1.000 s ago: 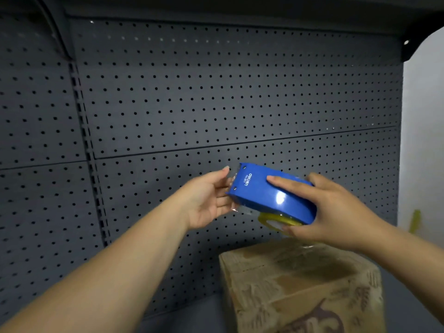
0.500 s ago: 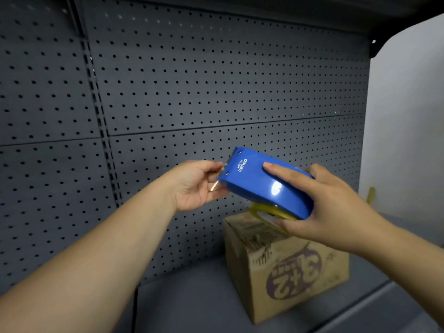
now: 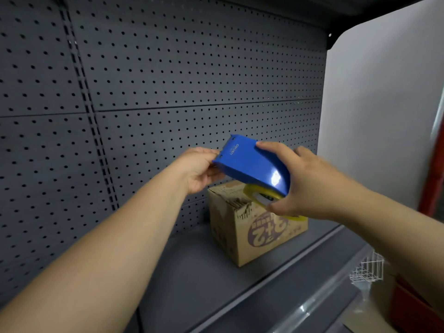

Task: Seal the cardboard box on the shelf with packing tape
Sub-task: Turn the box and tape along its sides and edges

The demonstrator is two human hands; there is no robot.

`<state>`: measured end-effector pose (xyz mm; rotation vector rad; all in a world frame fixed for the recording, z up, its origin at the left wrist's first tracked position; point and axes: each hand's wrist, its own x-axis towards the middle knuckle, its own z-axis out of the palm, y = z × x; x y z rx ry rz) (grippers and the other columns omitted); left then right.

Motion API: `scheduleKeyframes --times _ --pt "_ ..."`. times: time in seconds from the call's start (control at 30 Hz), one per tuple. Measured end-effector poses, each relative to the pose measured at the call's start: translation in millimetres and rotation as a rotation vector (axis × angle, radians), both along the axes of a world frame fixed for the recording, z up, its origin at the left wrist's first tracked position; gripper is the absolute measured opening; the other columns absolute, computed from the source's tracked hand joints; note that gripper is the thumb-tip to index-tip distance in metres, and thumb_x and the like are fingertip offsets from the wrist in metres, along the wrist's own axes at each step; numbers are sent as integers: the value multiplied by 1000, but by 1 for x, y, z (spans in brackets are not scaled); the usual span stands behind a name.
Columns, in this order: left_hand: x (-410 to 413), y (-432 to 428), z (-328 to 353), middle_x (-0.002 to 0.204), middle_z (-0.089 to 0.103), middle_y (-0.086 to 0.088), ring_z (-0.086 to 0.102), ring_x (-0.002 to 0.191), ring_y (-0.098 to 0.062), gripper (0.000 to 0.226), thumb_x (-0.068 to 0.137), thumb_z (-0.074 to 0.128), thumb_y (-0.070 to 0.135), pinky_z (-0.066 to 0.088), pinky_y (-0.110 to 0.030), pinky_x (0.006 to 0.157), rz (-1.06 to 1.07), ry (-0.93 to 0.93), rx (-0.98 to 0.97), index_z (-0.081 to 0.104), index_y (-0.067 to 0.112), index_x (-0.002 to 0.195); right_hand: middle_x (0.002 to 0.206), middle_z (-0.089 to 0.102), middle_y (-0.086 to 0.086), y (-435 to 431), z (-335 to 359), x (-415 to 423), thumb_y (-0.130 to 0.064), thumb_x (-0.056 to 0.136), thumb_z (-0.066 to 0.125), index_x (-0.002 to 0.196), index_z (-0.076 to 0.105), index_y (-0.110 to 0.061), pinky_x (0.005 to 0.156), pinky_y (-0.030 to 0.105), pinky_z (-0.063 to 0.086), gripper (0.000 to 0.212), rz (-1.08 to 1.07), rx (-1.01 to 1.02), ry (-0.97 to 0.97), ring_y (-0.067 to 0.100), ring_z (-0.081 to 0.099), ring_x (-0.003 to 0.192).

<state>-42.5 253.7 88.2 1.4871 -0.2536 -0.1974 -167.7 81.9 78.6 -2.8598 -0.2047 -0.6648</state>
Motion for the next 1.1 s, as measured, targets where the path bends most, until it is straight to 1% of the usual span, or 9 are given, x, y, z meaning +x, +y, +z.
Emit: scheduleKeyframes --times 0.17,0.37,0.47,0.57,0.73,0.8,0.93,1.0,1.1 --pt "17 -1 -7 74 64 -7 62 65 -15 12 89 51 -2 54 -23 53 -26 3 -3 57 4 97 100 40 4 11 -8 6 -42 62 74 130 -1 -58 74 36 51 103 -98 -7 31 23 49 85" --pt "52 8 -14 76 66 -8 62 63 -14 16 86 52 -6 53 -18 46 -70 -42 28 63 0 96 103 41 4 26 -13 22 -40 61 74 130 -5 -57 78 38 53 107 -154 27 94 22 51 87" --pt "72 16 -18 71 67 -8 66 50 -9 12 87 53 -5 52 -16 45 -108 -39 24 63 2 85 103 43 4 34 -17 28 -42 58 74 130 -7 -58 78 39 53 109 -190 36 113 22 52 86" --pt "91 27 -19 59 70 -4 67 49 -6 5 85 60 3 53 -14 48 -162 -54 32 62 4 80 103 46 4 39 -20 27 -47 56 72 129 -5 -58 80 37 51 107 -232 36 124 23 53 87" --pt "127 49 -21 67 72 -4 68 52 -5 6 84 63 5 53 -15 51 -127 -23 64 63 4 89 105 47 -1 51 -22 16 -53 60 72 131 -7 -58 79 33 51 106 -284 -49 141 19 54 86" --pt "137 56 -22 62 72 -3 68 50 -4 1 84 63 4 53 -14 48 -141 -31 84 63 5 84 107 45 -6 57 -25 9 -55 61 70 130 -8 -59 80 31 51 105 -294 -79 152 16 54 88" --pt "148 56 -33 76 68 -8 66 47 -3 4 85 62 3 52 -13 47 -136 -62 148 62 5 82 107 46 -9 67 -32 -3 -64 61 67 131 -8 -59 78 31 53 103 -340 -143 127 14 56 85" --pt "149 51 -44 78 68 -7 67 51 -4 5 86 62 5 53 -13 49 -152 -72 191 63 3 90 103 46 -8 72 -36 -4 -67 63 63 131 -12 -58 77 27 53 102 -374 -180 155 14 55 82" --pt "152 43 -66 81 67 -5 64 66 -9 14 88 59 7 52 -15 57 -145 -100 244 62 2 100 99 34 -10 80 -42 0 -65 66 60 131 -18 -54 78 22 48 102 -404 -218 214 9 47 84"
